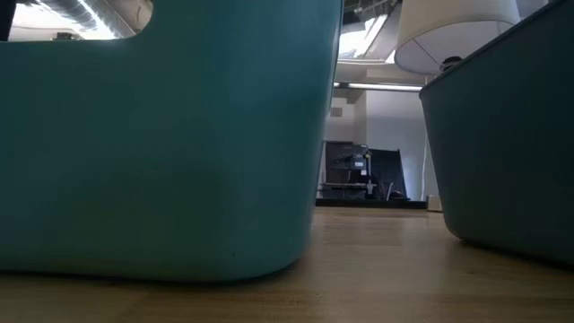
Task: Pick and place USB-C Cables
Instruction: Adjust the bins
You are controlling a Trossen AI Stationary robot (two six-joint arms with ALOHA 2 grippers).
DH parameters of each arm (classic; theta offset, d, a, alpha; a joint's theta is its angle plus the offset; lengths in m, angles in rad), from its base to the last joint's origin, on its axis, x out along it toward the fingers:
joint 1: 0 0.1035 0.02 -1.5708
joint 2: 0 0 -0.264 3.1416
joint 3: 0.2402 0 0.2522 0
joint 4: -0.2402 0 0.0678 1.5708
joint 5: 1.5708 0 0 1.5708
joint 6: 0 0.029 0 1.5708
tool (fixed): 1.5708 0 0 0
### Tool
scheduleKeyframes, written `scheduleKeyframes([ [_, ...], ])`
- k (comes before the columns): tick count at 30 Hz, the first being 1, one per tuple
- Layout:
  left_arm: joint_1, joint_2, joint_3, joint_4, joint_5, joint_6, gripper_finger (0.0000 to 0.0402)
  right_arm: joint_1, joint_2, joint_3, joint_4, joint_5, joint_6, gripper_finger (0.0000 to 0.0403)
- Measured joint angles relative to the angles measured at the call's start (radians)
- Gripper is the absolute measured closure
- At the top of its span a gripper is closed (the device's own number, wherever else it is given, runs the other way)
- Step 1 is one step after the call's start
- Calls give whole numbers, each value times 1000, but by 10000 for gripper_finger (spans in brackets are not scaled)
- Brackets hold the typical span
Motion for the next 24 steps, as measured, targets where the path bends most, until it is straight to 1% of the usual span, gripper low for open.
scheduleKeyframes([
  [4,-56,4,25,-29,10,-16,400,0,0,0,0,0,0,249],
  [13,-187,0,24,-78,-9,-149,400,0,0,0,-1,14,-21,249],
  [24,-274,0,24,-84,-19,-271,399,0,0,0,-1,15,-23,249],
])
